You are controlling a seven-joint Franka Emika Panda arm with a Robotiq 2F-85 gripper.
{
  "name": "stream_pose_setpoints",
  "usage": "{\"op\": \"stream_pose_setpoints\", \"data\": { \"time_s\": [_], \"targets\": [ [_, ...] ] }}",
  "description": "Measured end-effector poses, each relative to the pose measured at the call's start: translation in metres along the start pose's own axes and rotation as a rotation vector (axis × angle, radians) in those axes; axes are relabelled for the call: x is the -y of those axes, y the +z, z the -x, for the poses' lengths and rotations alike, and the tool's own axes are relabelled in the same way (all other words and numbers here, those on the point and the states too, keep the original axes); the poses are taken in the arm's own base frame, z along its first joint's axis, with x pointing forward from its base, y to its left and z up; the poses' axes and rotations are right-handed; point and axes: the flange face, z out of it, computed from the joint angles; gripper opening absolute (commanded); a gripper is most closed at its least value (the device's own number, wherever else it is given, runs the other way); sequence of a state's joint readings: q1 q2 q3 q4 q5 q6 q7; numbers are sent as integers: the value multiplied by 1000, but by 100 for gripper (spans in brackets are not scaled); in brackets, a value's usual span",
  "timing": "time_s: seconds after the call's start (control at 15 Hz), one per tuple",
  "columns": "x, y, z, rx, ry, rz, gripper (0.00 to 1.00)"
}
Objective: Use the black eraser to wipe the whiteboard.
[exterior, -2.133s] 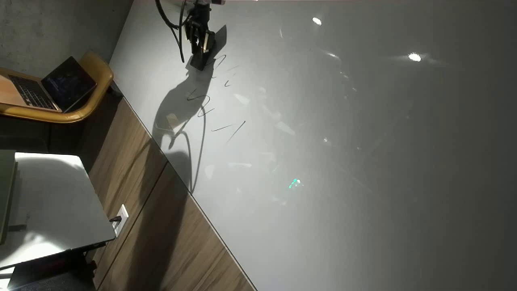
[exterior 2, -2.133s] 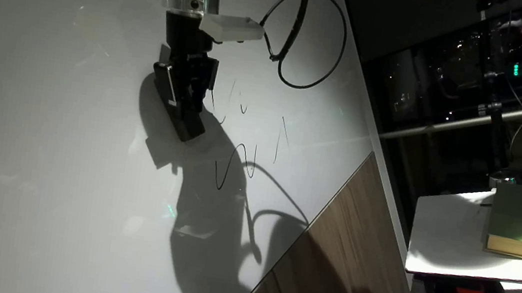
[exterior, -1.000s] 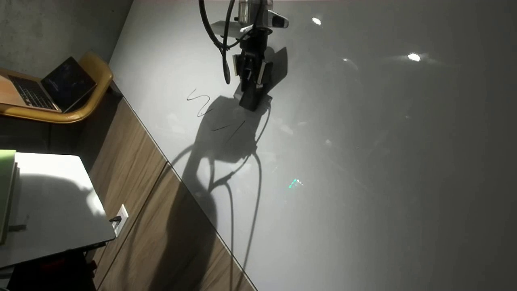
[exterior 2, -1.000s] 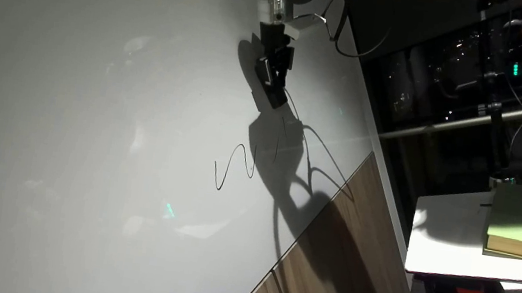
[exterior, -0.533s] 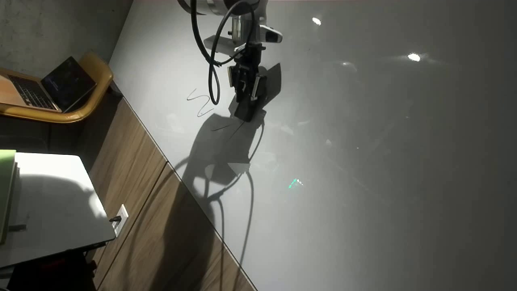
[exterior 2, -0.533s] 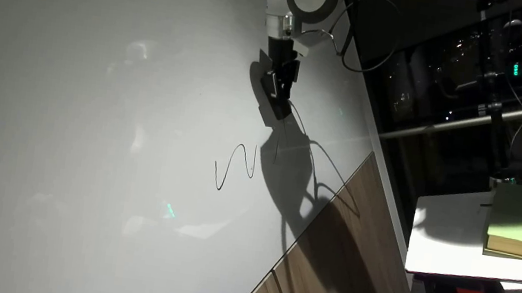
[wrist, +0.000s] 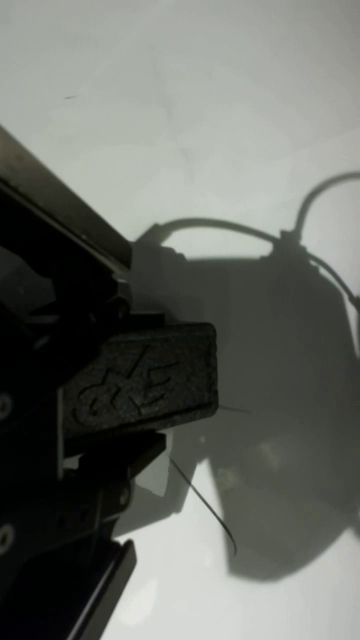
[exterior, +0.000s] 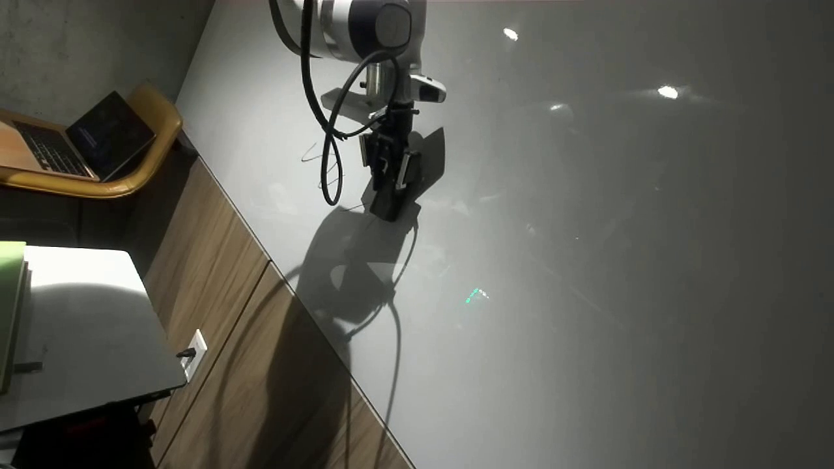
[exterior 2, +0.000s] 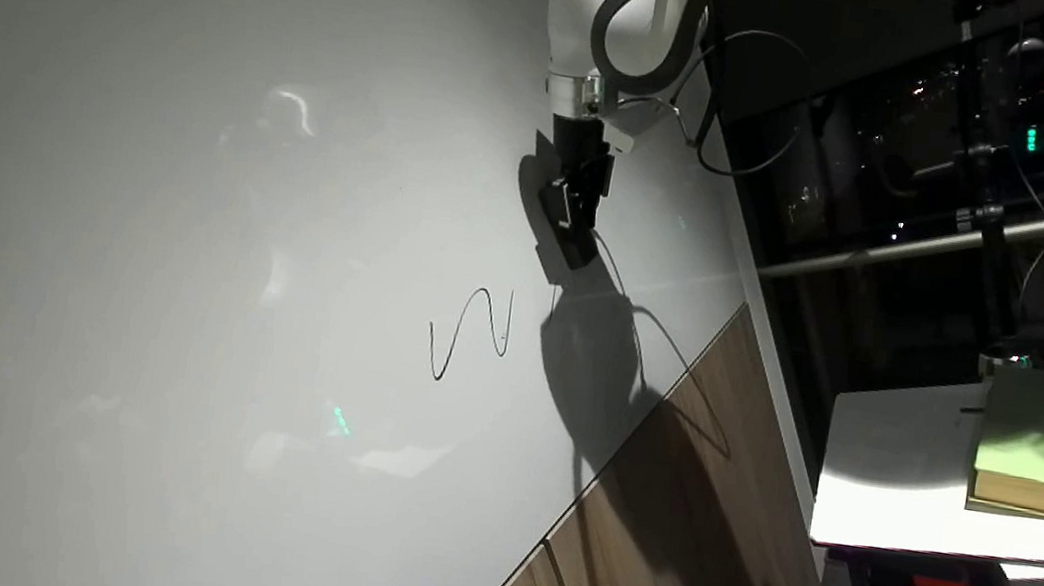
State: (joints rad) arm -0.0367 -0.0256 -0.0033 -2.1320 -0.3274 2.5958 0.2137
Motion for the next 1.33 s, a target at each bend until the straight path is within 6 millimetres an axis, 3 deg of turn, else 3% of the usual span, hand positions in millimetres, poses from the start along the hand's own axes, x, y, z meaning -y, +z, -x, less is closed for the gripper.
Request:
{"op": "stream_pose_setpoints", "data": {
  "time_s": [0.6,0.8,1.0,1.13,1.33],
  "targets": [
    [-7,15,4,22,-11,-34,28],
    [28,49,21,42,-26,-55,28],
    [85,80,39,55,-49,-100,28],
    [129,89,49,53,-71,-135,28],
    [187,87,57,43,-101,-179,28]
  ]
}}
